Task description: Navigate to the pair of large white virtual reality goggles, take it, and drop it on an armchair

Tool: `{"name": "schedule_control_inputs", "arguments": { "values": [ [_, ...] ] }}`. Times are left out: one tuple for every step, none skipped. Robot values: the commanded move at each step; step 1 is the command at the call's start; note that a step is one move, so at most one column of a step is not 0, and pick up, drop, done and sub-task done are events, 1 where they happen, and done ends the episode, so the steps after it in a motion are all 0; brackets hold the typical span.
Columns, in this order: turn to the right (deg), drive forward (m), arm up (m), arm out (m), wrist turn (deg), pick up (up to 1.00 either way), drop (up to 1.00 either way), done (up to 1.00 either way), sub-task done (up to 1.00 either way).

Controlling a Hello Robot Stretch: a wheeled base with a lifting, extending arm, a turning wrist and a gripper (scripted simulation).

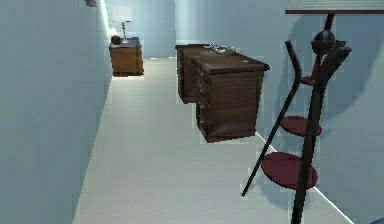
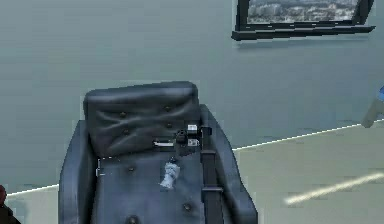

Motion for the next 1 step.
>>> {"name": "schedule_control_inputs", "arguments": {
  "values": [
    [0.0, 0.0, 0.0, -0.08, 0.0, 0.0, 0.0, 0.0, 0.0]
  ]
}}
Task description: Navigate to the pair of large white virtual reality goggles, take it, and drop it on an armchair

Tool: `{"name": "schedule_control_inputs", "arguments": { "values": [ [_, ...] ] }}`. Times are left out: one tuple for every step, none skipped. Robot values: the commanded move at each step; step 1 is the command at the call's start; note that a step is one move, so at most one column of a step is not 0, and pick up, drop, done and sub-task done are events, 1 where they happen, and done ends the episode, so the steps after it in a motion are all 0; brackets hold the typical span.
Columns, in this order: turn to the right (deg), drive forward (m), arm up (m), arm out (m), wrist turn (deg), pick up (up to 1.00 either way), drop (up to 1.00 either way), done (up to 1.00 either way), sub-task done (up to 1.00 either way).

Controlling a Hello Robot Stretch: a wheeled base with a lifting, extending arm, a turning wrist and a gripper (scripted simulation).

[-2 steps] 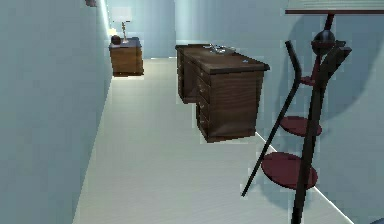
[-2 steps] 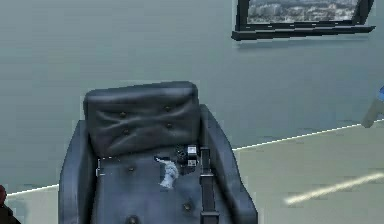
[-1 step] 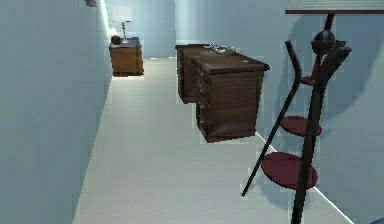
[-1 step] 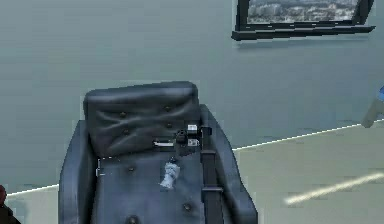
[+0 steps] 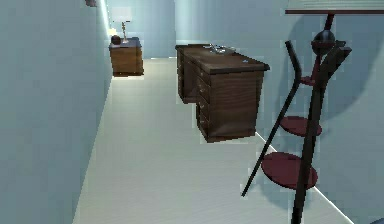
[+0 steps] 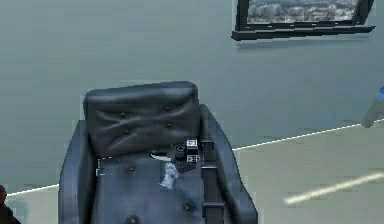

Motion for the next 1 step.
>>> {"name": "schedule_control_inputs", "arguments": {
  "values": [
    [0.0, 0.0, 0.0, 0.0, 0.0, 0.0, 0.0, 1.0, 0.0]
  ]
}}
